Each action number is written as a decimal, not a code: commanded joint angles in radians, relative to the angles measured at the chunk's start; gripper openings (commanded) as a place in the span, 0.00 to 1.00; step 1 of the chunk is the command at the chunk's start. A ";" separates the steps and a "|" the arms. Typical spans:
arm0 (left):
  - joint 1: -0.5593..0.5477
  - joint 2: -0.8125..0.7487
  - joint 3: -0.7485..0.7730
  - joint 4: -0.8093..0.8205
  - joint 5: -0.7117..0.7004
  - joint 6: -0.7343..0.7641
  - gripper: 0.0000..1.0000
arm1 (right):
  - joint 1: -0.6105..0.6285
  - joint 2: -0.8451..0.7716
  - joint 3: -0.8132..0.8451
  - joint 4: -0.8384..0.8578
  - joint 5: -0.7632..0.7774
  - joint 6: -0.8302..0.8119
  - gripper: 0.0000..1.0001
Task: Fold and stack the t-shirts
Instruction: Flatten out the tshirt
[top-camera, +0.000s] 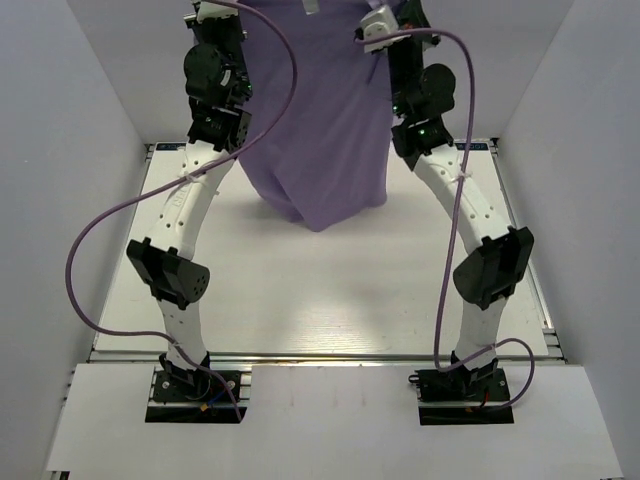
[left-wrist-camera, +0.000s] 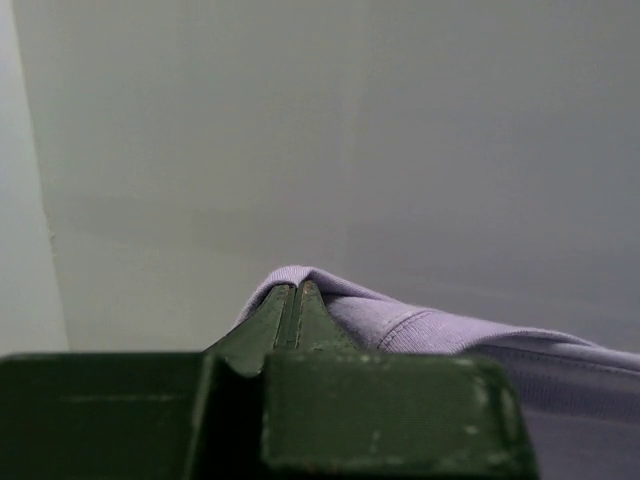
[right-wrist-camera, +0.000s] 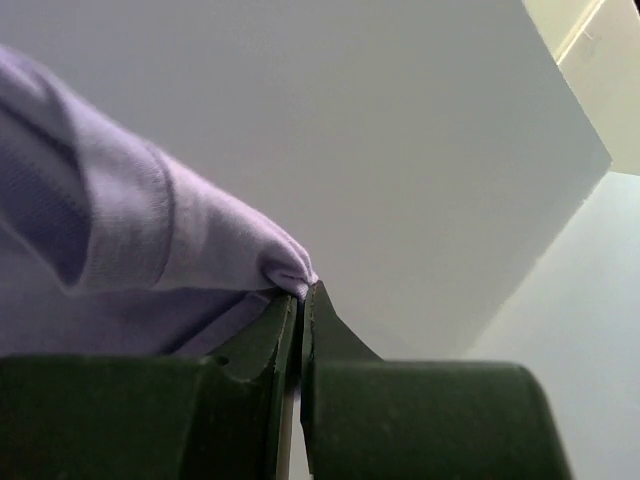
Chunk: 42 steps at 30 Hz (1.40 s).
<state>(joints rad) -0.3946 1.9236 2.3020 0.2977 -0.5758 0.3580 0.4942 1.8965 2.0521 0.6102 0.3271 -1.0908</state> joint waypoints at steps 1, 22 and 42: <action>0.023 -0.043 0.065 0.162 0.081 0.027 0.00 | -0.104 -0.005 0.172 0.227 -0.104 0.187 0.00; 0.053 -0.211 -0.611 0.481 0.105 -0.033 0.00 | -0.169 -0.172 -0.442 0.396 -0.062 0.182 0.00; 0.033 -0.840 -1.329 -0.107 0.264 -0.533 0.00 | -0.163 -0.841 -1.242 -0.106 -0.193 0.678 0.00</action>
<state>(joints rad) -0.3889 1.1511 1.0302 0.3580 -0.3283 -0.1020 0.3611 1.1091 0.8444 0.6403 0.0731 -0.5117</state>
